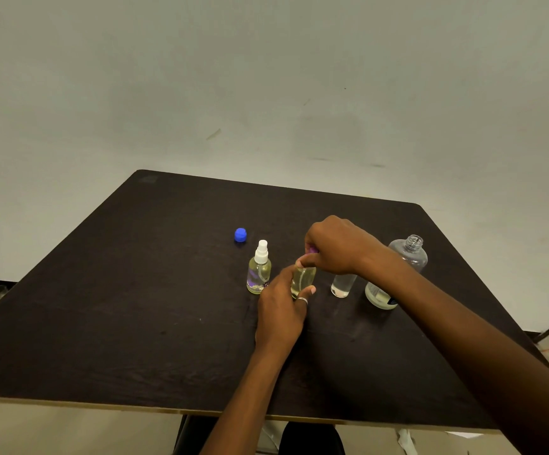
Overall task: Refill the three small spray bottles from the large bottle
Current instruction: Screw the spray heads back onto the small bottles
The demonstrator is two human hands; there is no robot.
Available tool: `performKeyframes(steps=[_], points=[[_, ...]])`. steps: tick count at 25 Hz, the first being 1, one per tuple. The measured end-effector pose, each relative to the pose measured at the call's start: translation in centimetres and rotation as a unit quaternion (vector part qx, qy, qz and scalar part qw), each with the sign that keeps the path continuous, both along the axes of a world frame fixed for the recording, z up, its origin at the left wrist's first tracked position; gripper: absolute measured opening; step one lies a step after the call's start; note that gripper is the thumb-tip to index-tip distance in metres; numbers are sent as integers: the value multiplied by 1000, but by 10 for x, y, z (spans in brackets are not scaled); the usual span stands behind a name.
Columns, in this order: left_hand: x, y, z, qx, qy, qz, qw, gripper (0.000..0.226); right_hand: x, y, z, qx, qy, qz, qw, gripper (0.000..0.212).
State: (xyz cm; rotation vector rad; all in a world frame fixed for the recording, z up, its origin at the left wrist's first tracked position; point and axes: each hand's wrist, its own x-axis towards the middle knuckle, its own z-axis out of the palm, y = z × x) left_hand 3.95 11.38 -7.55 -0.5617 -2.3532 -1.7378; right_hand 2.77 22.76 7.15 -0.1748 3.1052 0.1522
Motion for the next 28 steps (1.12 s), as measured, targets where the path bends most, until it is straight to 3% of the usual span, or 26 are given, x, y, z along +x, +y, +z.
performKeyframes(steps=[3,11,14,17,19,22,28], points=[[0,0,1,3,3,0,1000,31,5,-1,-2,32,19,-16,999,55],[-2,1,-2,3,-5,1,1000,31,11,-7,-5,89,68,-22,994,63],[-1,1,-1,4,-9,-4,1000,34,9,-2,-2,27,56,-35,997,68],[-1,1,1,2,-13,1,1000,35,6,10,12,-71,1,15,997,47],[-1,1,0,0,-12,2,1000,34,8,14,20,-76,-50,50,995,29],[0,0,1,-2,-11,0,1000,34,9,11,19,-68,-79,71,992,34],[1,-1,3,-2,-12,0,1000,35,4,5,12,-54,-58,77,994,23]])
